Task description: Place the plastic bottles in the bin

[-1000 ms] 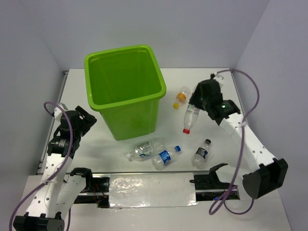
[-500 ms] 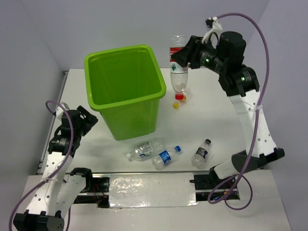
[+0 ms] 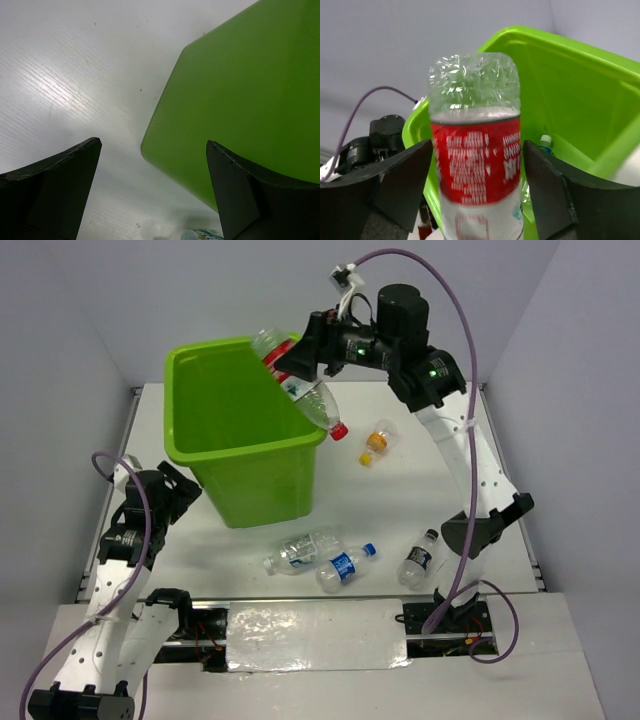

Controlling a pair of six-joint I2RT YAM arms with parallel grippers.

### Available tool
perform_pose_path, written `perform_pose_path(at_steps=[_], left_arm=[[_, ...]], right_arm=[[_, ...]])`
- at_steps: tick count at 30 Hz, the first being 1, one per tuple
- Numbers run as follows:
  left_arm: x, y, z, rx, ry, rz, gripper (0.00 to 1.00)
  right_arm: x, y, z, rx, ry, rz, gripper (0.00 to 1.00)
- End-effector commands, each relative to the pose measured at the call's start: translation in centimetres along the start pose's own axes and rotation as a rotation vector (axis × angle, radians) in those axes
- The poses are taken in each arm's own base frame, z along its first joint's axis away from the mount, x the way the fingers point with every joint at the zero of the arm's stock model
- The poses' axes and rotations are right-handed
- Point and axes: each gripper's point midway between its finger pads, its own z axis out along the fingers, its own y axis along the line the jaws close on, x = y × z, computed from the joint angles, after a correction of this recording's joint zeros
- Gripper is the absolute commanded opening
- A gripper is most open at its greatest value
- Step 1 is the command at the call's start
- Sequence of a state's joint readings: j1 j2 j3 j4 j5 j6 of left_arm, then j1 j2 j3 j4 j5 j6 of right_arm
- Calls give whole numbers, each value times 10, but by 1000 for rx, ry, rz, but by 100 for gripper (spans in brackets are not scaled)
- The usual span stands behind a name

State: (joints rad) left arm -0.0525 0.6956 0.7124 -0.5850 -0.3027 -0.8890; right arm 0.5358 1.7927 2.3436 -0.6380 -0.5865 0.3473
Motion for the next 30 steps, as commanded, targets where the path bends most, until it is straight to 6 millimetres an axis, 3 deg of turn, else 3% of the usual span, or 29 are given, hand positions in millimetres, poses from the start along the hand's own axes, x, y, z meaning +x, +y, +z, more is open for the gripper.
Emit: perform_pose_path(at_steps=[1, 7, 10, 14, 20, 22, 23, 25, 26, 27, 28, 29, 30], left_arm=[[-12, -4, -6, 21, -46, 4, 99], [-13, -2, -5, 8, -51, 1, 99], [-15, 1, -6, -14, -57, -8, 99], [-17, 4, -10, -33, -64, -28, 99], [-20, 6, -16, -40, -72, -42, 99], [-20, 8, -19, -44, -72, -46, 99], [-18, 11, -20, -55, -69, -47, 99], [-18, 13, -22, -60, -68, -50, 99], [-16, 15, -23, -67, -62, -48, 99], [-16, 16, -24, -67, -62, -50, 99], [-17, 16, -25, -69, -62, -49, 99], [-17, 15, -27, -65, -61, -49, 99], [-17, 16, -27, -68, -61, -47, 99]], right_arm=[[-11, 2, 19, 4, -49, -87, 89], [16, -23, 40, 81, 22, -136, 100], [14, -30, 38, 124, 19, -155, 100], [2, -22, 31, 119, -18, -188, 100], [-30, -6, -2, 174, -109, -235, 100], [-27, -12, -9, 223, -107, -235, 100], [-33, -5, -22, 235, -127, -244, 100], [-21, -21, -32, 324, -99, -222, 100], [-26, -17, -50, 353, -121, -219, 100], [-8, -31, -51, 395, -82, -194, 100], [-3, -40, -59, 438, -80, -180, 100], [-8, -31, -80, 447, -121, -170, 100], [-1, -34, -87, 462, -122, -151, 100]])
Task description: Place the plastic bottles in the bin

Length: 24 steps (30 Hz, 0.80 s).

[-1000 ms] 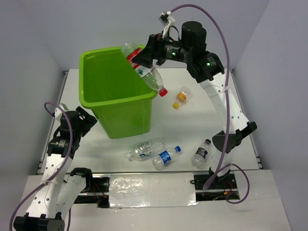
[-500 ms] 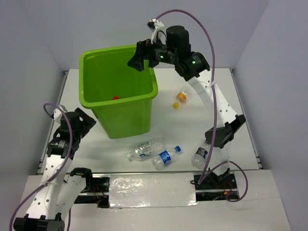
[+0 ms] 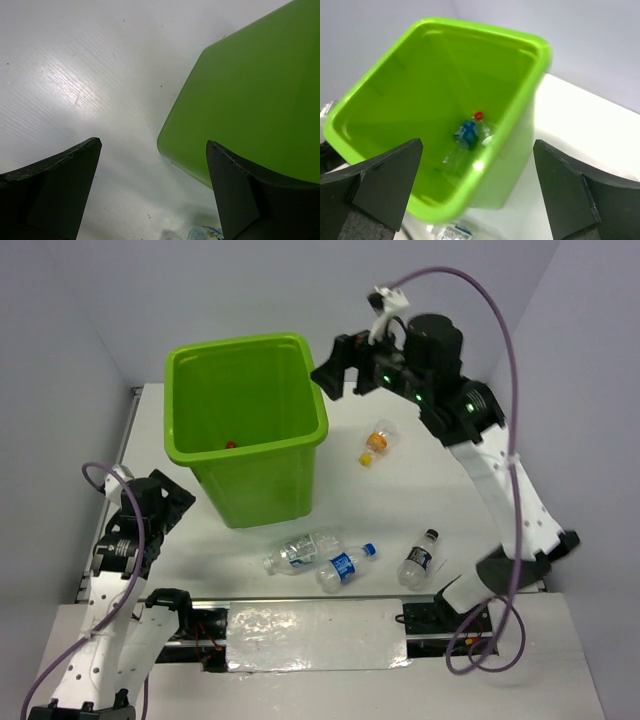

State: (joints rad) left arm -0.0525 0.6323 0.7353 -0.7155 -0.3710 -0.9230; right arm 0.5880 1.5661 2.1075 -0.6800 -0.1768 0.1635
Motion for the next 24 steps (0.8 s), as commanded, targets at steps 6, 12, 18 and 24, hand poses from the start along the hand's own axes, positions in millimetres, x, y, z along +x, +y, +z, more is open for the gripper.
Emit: perform_pose_path(at_steps=[6, 12, 18, 24], left_arm=[[-13, 5, -10, -51, -22, 4, 99], [-11, 6, -4, -58, -22, -9, 99], [-8, 1, 4, -43, -17, -14, 99], [-1, -4, 12, -31, 9, -15, 99]], right_arm=[[67, -86, -66, 348, -34, 103, 100], [140, -181, -84, 792, 82, 298, 100], [198, -234, -49, 977, 195, 413, 100], [255, -278, 9, 1067, 324, 476, 100]])
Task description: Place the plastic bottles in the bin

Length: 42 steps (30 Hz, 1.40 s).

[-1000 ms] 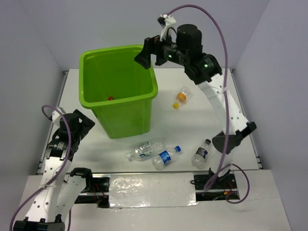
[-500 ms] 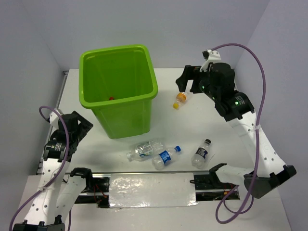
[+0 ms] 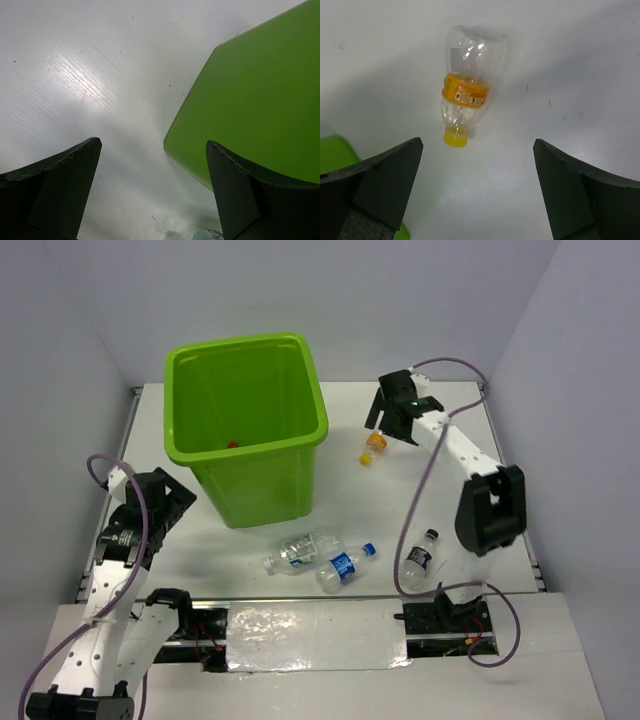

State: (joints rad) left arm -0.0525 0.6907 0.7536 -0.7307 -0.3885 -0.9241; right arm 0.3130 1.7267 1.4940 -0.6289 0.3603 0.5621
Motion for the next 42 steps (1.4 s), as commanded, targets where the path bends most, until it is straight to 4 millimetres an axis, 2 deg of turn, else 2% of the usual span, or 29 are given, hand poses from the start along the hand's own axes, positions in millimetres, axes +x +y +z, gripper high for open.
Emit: perform_pose_path(at_steps=[1, 3, 4, 5, 6, 8, 9, 16, 19, 22, 23, 25, 26, 28, 29, 31, 32, 34, 35, 36, 37, 38, 39, 40, 41, 42], left_arm=[[-3, -7, 6, 11, -10, -33, 99], [-4, -6, 7, 0, -10, -30, 99], [-4, -6, 7, -3, -9, -27, 99], [-5, -6, 6, -4, -13, -29, 99], [-4, -4, 7, -12, -16, -29, 99], [-5, -3, 7, -13, -23, -32, 99], [-6, -2, 7, -15, -28, -33, 99], [-13, -2, 0, -13, -44, -35, 99], [-16, -2, -5, -7, -53, -34, 99], [-18, -1, -13, -2, -53, -24, 99], [-17, 0, -14, -2, -51, -19, 99], [-15, 4, -19, 1, -45, -10, 99], [-13, 5, -20, 4, -41, -6, 99], [-8, 8, -24, 19, -28, 8, 99], [-4, 7, -26, 34, -9, 17, 99], [3, 11, -30, 41, 14, 33, 99], [5, 13, -32, 39, 26, 30, 99], [12, 17, -38, 48, 51, 38, 99], [16, 12, -41, 82, 76, 46, 99], [19, 11, -42, 103, 83, 63, 99], [20, 9, -45, 124, 85, 63, 99], [22, 9, -45, 136, 92, 64, 99], [26, 7, -47, 156, 107, 72, 99], [30, 8, -46, 159, 119, 70, 99], [33, 7, -47, 171, 135, 75, 99], [37, 5, -47, 183, 155, 70, 99]], right_arm=[[-21, 9, 23, 50, -38, 81, 100], [-22, 14, 37, 59, -26, 98, 100], [-12, 14, 53, 73, 0, 90, 100], [-14, 20, 59, 59, 3, 101, 100], [-2, 19, 75, 79, 40, 95, 100], [-1, 18, 86, 97, 64, 118, 100], [10, 15, 100, 120, 91, 114, 100], [17, 9, 128, 126, 109, 165, 97], [14, 13, 131, 84, 103, 154, 84], [7, 9, 127, 64, 84, 132, 62], [-4, 7, 118, 54, 55, 143, 52], [-6, 3, 112, 30, 37, 124, 48], [-18, 3, 98, 9, 8, 129, 47], [-24, -3, 86, -11, -6, 91, 45], [-36, -1, 70, -37, -37, 80, 43], [-42, 5, 52, -99, -49, 45, 41], [-56, 8, 31, -135, -89, 18, 40], [-70, 18, 4, -213, -120, -6, 40], [-88, 21, -24, -262, -178, -31, 40], [-99, 28, -43, -311, -213, -42, 40], [-108, 42, -66, -410, -240, -63, 41], [-122, 47, -98, -467, -299, -93, 41], [-128, 54, -116, -511, -325, -116, 41], [-136, 71, -148, -570, -361, -156, 41], [-139, 81, -171, -616, -388, -196, 42], [-154, 92, -202, -657, -457, -251, 42]])
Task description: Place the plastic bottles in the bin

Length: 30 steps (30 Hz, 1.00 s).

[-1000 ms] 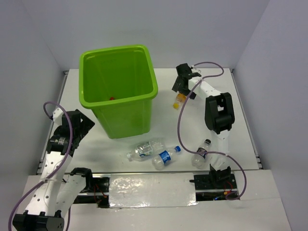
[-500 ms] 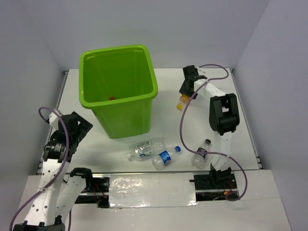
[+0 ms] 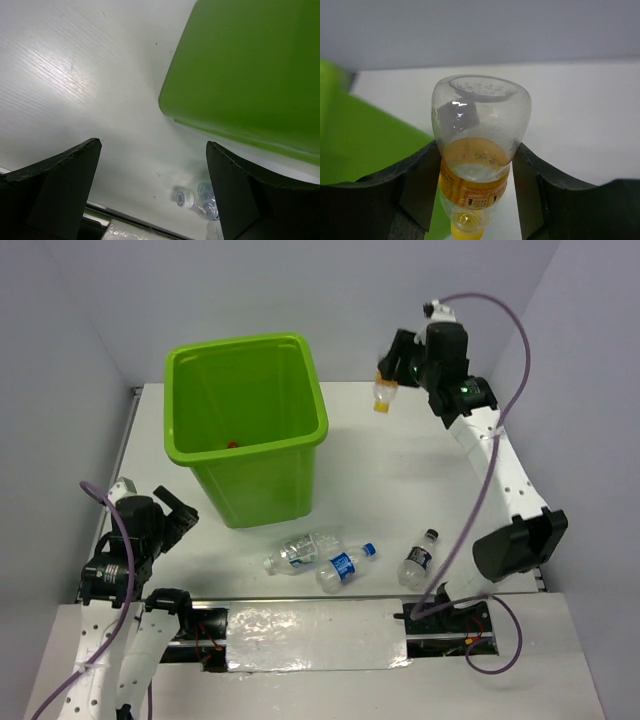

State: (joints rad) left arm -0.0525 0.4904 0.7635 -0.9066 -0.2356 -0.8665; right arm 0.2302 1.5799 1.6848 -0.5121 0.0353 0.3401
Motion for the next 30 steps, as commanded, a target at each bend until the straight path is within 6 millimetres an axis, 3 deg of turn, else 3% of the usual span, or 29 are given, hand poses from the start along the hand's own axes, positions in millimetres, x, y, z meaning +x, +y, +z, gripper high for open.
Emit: perform_pose_path(at_steps=[1, 2, 3, 4, 5, 6, 9, 12, 15, 16, 17, 22, 26, 30], left_arm=[[21, -4, 2, 51, 90, 17, 99], [23, -8, 4, 74, 97, 20, 99], [28, -9, 6, 89, 117, 20, 99], [38, -8, 9, 96, 148, 17, 99], [41, -7, 10, 96, 159, 15, 99], [45, -6, 11, 96, 170, 11, 99], [48, -4, 8, 100, 177, -1, 99], [48, -5, 1, 120, 174, 4, 99], [46, -7, -7, 151, 166, 42, 99], [45, -11, -13, 186, 165, 73, 99], [43, -13, -16, 205, 160, 104, 99], [39, -41, -53, 420, 172, 304, 99], [37, -55, -88, 589, 113, 384, 99], [46, -70, -124, 791, 97, 474, 99]], right_arm=[[-55, 102, -70, -303, -149, -220, 42], [-61, 118, -80, -341, -171, -281, 42], [-84, 138, -103, -388, -237, -303, 42], [-74, 163, -107, -441, -219, -340, 43], [-78, 178, -115, -479, -240, -367, 43], [-94, 194, -133, -520, -304, -394, 43], [-97, 235, -147, -608, -372, -431, 47], [-91, 261, -150, -668, -390, -433, 49], [-72, 284, -145, -744, -346, -433, 53], [-54, 297, -139, -793, -307, -460, 56], [-55, 297, -140, -794, -311, -464, 56], [-4, 329, -135, -862, -217, -578, 69], [13, 324, -127, -846, -155, -562, 93], [25, 315, -121, -809, -108, -565, 100]])
